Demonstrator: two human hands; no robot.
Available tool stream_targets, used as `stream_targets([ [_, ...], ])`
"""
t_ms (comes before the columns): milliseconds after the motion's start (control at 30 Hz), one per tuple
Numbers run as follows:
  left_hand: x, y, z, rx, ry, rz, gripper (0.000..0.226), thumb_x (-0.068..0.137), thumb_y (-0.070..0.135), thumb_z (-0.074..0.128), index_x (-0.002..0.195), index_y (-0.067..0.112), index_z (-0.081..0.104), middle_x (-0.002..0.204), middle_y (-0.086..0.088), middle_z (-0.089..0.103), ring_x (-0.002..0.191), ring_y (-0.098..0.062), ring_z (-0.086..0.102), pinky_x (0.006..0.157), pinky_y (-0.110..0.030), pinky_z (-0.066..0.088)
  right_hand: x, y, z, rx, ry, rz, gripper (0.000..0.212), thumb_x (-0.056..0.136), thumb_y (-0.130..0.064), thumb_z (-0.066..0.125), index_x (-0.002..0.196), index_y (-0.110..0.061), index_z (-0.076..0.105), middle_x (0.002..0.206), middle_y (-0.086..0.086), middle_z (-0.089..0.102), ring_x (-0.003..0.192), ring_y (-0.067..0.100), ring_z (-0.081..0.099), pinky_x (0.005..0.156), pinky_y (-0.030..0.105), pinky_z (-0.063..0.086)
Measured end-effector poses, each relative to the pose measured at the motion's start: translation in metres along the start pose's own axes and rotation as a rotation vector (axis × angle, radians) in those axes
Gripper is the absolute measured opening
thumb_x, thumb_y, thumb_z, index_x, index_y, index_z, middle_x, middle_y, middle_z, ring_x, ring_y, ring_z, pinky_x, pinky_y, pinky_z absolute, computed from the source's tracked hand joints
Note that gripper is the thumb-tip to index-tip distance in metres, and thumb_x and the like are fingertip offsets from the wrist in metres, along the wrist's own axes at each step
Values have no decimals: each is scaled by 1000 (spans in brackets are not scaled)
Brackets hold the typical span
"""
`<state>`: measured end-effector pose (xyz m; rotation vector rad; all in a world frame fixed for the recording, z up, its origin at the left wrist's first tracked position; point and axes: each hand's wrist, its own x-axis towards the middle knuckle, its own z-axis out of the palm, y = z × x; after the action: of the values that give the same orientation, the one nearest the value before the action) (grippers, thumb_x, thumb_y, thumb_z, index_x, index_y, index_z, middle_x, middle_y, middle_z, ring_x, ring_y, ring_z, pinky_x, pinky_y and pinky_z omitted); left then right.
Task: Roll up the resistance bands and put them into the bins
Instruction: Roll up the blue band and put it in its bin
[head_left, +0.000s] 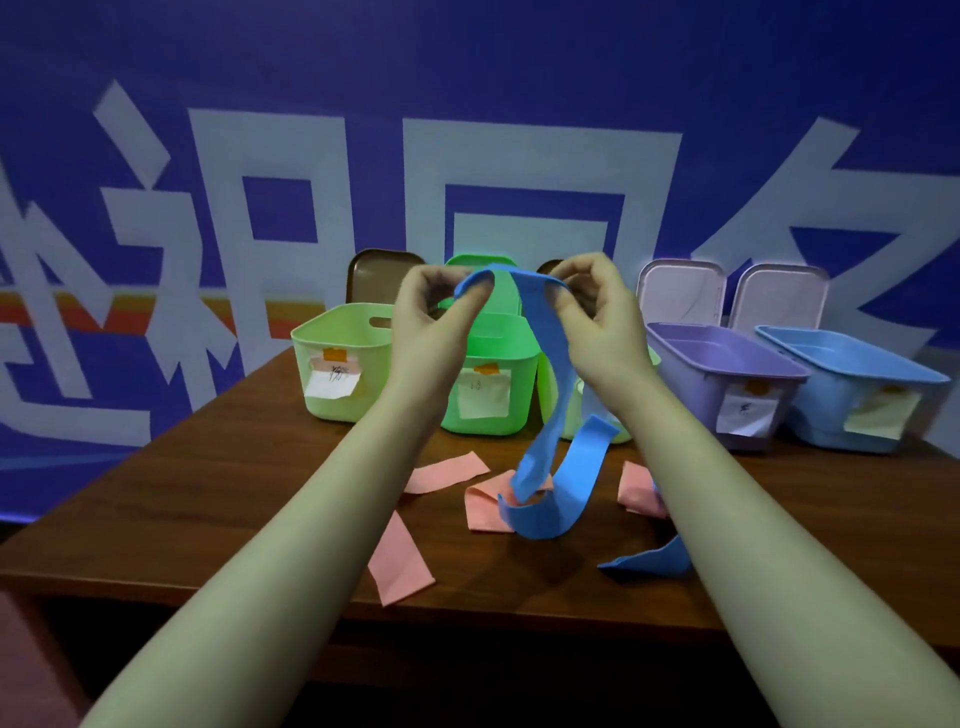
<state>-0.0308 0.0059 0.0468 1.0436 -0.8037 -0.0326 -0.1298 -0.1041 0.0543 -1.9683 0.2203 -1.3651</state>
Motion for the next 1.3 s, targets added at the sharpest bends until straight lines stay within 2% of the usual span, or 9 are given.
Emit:
stream_targets([
  [133, 2, 26, 0, -172, 57, 6, 15, 88, 17, 65, 86, 22, 51, 102, 3, 63, 97, -12, 59, 76, -14, 48, -7, -34, 4, 111, -141, 38, 21, 94, -6, 56, 88, -27, 53, 87, -11, 63, 80, -6, 60, 74, 13, 48],
  [267, -2, 43, -10, -306, -32, -45, 16, 92, 17, 59, 101, 14, 46, 107, -14, 67, 103, -29, 64, 91, -37, 52, -24, -55, 3, 302, -394, 100, 11, 92, -3, 56, 97, -13, 57, 91, -2, 68, 90, 10, 63, 84, 28, 51],
  [567, -29, 21, -28, -199, -68, -341, 12, 85, 3, 60, 83, 13, 65, 74, -4, 66, 66, -18, 61, 62, -27, 47, -57, -16, -13, 304, -796, 464, 46, 76, -35, 73, 109, -3, 63, 100, 19, 63, 87, 32, 58, 73, 32, 52],
  [700, -49, 1, -33, -238, 31, -444, 19, 85, -2, 57, 74, 13, 62, 62, -2, 64, 57, -18, 59, 56, -24, 47, -67, 23, -12, 209, -724, 623, 28, 92, -24, 58, 103, 1, 63, 97, 16, 70, 77, 21, 66, 68, 29, 49],
  [800, -58, -6, -34, -333, 95, -483, 12, 88, -1, 53, 95, 5, 59, 77, -10, 68, 57, -16, 65, 52, -23, 50, -76, 53, 0, -241, -709, 485, 13, 91, -13, 61, 103, -9, 65, 102, 8, 69, 91, 19, 64, 82, 35, 53],
  [933, -64, -10, -38, -553, 67, -533, 33, 91, 5, 45, 123, -1, 49, 106, -14, 70, 64, -17, 65, 55, -27, 51, -92, 72, 11, -859, -897, 206, 33, 84, -45, 58, 109, -24, 66, 107, -1, 65, 111, 23, 47, 85, 34, 29],
  [1033, -64, -9, -39, -659, -2, -542, 43, 93, 8, 43, 133, -6, 44, 112, -12, 69, 76, -15, 68, 61, -26, 54, -91, 67, 10, -942, -992, 97, 43, 81, -60, 50, 104, -28, 68, 102, -2, 60, 104, 22, 39, 86, 37, 28],
  [1167, -60, -8, -39, -698, 29, -485, 39, 94, 4, 40, 132, -4, 45, 109, -14, 70, 97, -17, 70, 83, -31, 56, -91, 70, 4, -903, -1089, 20, 23, 85, -34, 63, 103, -22, 67, 98, 4, 59, 99, 23, 43, 86, 39, 38],
  [1300, -57, -7, -35, -700, 19, -445, 35, 96, 2, 36, 129, -3, 44, 116, -20, 65, 99, -24, 70, 77, -32, 58, -76, 65, -11, -899, -798, 48, 10, 86, -21, 61, 88, -12, 65, 79, -1, 53, 91, 24, 47, 80, 33, 34],
])
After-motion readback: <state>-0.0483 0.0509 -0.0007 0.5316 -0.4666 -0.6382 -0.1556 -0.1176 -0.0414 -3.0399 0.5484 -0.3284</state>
